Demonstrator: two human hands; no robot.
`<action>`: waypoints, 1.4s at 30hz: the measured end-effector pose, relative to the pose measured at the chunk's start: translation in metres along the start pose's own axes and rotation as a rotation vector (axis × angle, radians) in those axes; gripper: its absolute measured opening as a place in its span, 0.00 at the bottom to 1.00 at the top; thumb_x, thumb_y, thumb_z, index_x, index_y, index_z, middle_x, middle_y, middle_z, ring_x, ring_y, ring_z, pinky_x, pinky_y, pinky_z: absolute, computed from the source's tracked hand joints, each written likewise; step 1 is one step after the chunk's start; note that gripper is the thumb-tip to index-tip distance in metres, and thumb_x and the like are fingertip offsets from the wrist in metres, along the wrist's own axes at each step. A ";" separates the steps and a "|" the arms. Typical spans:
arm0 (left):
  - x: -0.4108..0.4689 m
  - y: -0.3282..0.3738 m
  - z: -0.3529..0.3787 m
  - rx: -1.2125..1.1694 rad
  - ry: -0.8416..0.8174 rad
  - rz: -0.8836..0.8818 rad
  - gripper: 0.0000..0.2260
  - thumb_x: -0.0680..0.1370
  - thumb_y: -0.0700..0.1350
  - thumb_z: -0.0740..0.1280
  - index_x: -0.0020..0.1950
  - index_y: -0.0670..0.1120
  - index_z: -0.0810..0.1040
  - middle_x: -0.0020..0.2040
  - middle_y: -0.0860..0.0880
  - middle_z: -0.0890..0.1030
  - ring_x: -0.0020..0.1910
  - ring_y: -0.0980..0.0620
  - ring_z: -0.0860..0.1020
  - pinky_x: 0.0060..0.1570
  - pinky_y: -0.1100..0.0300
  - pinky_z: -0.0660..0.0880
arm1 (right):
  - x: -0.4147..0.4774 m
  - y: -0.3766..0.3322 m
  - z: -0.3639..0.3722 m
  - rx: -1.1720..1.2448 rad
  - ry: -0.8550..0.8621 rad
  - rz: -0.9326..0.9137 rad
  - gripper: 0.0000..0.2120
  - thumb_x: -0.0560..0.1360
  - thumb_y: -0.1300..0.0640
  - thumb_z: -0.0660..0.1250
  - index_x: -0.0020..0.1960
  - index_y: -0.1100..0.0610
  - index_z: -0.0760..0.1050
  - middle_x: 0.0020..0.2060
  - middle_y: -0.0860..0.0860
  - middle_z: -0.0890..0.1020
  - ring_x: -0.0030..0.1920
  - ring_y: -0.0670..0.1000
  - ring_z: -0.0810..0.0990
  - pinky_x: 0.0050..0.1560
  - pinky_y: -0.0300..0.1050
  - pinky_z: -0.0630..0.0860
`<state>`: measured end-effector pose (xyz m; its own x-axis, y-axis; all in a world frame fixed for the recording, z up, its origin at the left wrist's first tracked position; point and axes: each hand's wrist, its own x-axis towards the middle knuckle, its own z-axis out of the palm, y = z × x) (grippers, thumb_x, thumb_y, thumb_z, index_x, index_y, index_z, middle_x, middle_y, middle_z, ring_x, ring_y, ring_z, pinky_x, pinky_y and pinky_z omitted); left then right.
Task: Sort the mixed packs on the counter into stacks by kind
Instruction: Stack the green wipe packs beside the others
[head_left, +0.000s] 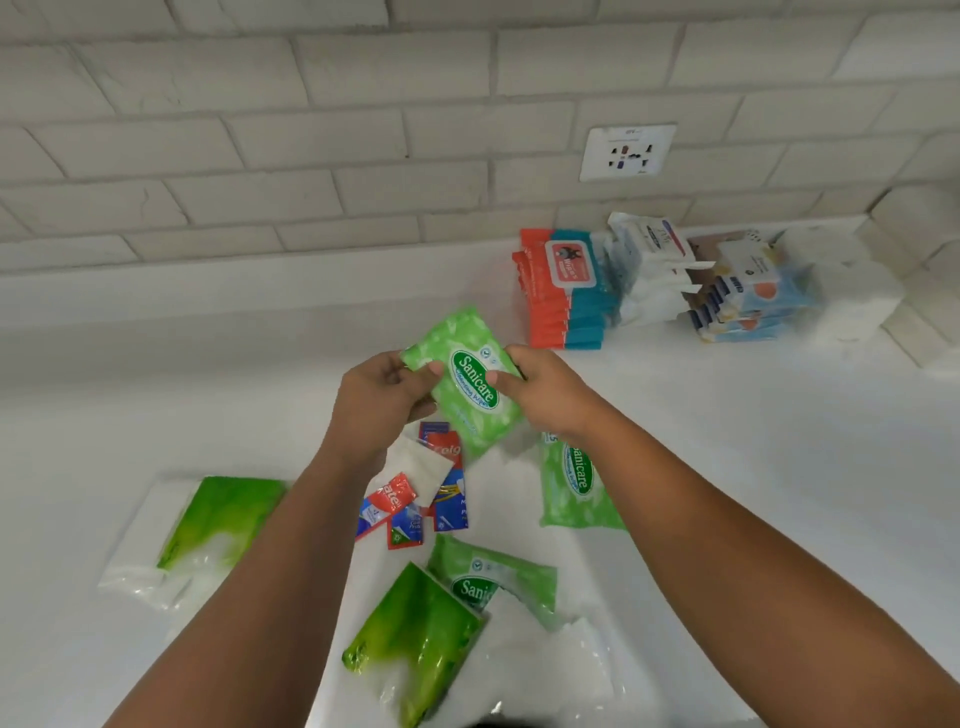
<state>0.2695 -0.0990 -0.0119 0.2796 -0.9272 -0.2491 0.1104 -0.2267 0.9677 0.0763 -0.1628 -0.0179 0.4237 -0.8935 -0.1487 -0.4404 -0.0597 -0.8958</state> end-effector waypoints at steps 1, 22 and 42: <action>-0.004 -0.004 0.009 0.040 -0.051 -0.035 0.10 0.77 0.42 0.73 0.57 0.40 0.82 0.46 0.42 0.87 0.42 0.49 0.85 0.47 0.55 0.83 | -0.008 0.007 -0.004 0.070 0.025 0.035 0.09 0.81 0.56 0.64 0.57 0.58 0.79 0.49 0.52 0.85 0.47 0.51 0.83 0.48 0.44 0.78; -0.025 -0.094 0.114 0.540 -0.011 -0.139 0.10 0.70 0.52 0.80 0.38 0.48 0.83 0.36 0.45 0.85 0.40 0.40 0.85 0.45 0.43 0.83 | -0.096 0.099 -0.039 -0.312 0.230 0.383 0.12 0.74 0.50 0.73 0.42 0.57 0.75 0.38 0.51 0.79 0.40 0.52 0.77 0.41 0.43 0.72; -0.115 -0.061 0.028 0.892 0.090 0.016 0.07 0.78 0.48 0.71 0.56 0.53 0.81 0.53 0.55 0.83 0.48 0.56 0.81 0.49 0.60 0.74 | -0.129 0.063 0.009 -0.319 -0.046 -0.223 0.16 0.76 0.52 0.70 0.61 0.55 0.77 0.53 0.50 0.78 0.49 0.48 0.75 0.53 0.44 0.74</action>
<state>0.2044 0.0129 -0.0411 0.3529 -0.9139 -0.2006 -0.6657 -0.3959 0.6325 0.0010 -0.0470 -0.0590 0.5685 -0.8226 0.0094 -0.5548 -0.3918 -0.7339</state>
